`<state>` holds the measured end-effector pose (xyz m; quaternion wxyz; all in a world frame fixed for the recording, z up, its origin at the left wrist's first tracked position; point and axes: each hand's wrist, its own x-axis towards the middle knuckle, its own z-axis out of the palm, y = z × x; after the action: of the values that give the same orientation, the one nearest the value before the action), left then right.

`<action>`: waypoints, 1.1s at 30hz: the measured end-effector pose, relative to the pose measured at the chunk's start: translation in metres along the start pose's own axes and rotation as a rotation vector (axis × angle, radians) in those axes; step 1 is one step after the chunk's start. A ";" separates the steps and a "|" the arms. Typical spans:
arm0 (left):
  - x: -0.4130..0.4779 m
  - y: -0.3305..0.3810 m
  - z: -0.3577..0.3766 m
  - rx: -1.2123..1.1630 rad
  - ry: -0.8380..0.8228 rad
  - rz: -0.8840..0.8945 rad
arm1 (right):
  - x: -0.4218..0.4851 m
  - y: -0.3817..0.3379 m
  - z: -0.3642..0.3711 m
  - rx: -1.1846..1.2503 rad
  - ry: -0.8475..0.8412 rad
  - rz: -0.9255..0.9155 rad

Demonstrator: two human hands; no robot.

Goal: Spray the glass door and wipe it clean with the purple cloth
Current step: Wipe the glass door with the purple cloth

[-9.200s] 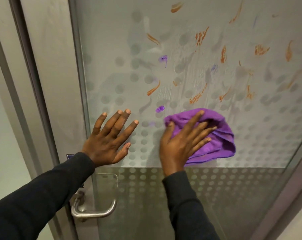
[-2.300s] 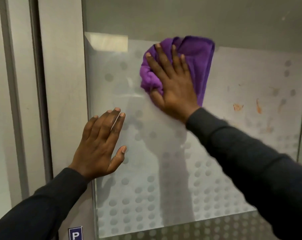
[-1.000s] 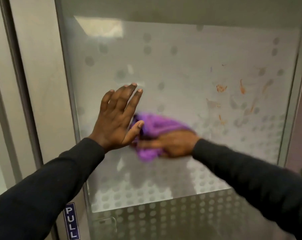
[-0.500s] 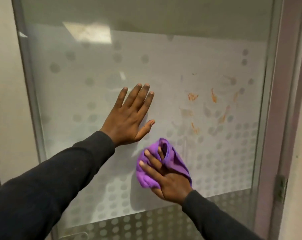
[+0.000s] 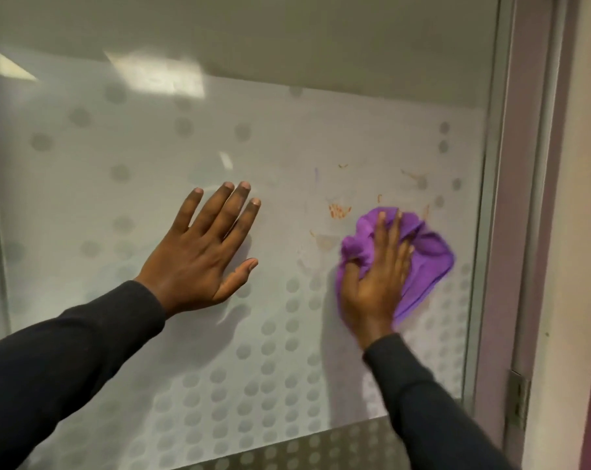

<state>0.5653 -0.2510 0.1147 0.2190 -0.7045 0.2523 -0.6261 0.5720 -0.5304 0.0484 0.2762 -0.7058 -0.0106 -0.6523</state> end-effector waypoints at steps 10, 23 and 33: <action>0.001 0.000 0.001 -0.006 0.009 -0.001 | -0.046 0.005 -0.006 -0.064 -0.551 -0.955; 0.000 -0.001 0.000 -0.027 0.013 0.020 | -0.072 -0.043 0.026 -0.192 -0.293 -0.603; 0.000 0.001 0.002 -0.024 0.006 0.010 | 0.041 -0.071 0.020 -0.164 -0.272 -0.689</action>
<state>0.5673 -0.2512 0.1138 0.2132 -0.7040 0.2639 -0.6239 0.5694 -0.4766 0.1128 -0.0209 -0.7609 -0.2316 -0.6058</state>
